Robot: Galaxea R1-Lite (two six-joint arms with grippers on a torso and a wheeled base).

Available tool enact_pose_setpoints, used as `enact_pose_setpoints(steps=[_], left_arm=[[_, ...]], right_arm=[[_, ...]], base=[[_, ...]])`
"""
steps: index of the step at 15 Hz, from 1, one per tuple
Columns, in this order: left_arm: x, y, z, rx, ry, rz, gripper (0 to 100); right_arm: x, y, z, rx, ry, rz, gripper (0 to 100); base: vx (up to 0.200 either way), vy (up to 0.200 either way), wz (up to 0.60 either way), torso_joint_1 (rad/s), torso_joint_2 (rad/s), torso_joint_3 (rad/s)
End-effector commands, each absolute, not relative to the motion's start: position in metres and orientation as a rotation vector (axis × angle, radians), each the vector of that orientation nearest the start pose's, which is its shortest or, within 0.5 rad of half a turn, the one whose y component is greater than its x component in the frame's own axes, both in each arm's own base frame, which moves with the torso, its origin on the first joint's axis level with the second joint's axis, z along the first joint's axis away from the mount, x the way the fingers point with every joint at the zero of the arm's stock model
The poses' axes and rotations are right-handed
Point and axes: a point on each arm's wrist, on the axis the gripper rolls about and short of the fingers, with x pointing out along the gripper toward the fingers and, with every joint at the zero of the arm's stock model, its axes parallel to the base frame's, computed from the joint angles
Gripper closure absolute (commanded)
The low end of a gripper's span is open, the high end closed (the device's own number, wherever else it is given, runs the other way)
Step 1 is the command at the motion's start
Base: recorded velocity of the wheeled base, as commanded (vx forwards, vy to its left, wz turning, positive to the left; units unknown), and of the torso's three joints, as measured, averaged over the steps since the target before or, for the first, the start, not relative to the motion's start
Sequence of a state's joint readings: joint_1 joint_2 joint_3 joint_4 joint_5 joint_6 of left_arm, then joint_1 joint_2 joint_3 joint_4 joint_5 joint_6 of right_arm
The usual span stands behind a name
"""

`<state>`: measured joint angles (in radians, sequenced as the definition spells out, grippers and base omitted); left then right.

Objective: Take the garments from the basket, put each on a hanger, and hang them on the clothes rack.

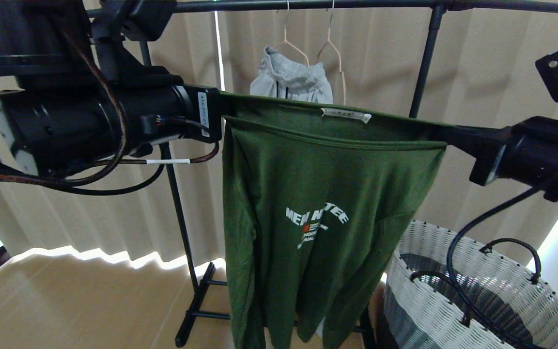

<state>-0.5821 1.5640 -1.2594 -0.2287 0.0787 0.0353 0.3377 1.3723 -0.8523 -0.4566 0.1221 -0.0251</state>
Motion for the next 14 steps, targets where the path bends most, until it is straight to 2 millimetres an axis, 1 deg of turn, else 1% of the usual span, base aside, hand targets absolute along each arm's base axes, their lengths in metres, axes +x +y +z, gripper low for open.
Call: enact_pose_setpoints(steps=[1,3,8,10,11,12,13,14], left_arm=[[0.270,-0.171,0.302,0.052,0.094,-0.496,100],[0.277,-0.176,0.299,0.048,0.101,-0.496,100],[0.276,-0.175,0.296,0.056,0.113,-0.494,100],[0.267,-0.169,0.296,0.074,0.129,-0.494,100],[0.256,-0.162,0.298,0.088,0.151,-0.494,100],[0.253,-0.160,0.298,0.090,0.157,-0.494,100],[0.232,-0.147,0.304,0.102,0.183,-0.502,100],[0.220,-0.141,0.306,0.107,0.199,-0.507,100]], right_arm=[[0.179,0.068,0.268,-0.025,0.046,0.582,100],[0.171,0.067,0.264,-0.024,0.056,0.657,100],[0.177,0.069,0.259,-0.036,0.077,0.653,100],[0.185,0.069,0.254,-0.077,0.088,0.586,100],[0.195,0.070,0.250,-0.104,0.106,0.505,100],[0.198,0.071,0.249,-0.107,0.109,0.490,100],[0.215,0.075,0.249,-0.110,0.086,0.408,100],[0.224,0.078,0.248,-0.107,0.057,0.398,100]], base=[[0.000,0.000,0.00,0.000,0.00,0.000],[0.000,0.000,0.00,0.000,0.00,0.000],[0.000,0.000,0.00,0.000,0.00,0.000],[0.000,0.000,0.00,0.000,0.00,0.000],[0.000,0.000,0.00,0.000,0.00,0.000],[0.000,0.000,0.00,0.000,0.00,0.000],[0.000,0.000,0.00,0.000,0.00,0.000],[0.000,0.000,0.00,0.000,0.00,0.000]])
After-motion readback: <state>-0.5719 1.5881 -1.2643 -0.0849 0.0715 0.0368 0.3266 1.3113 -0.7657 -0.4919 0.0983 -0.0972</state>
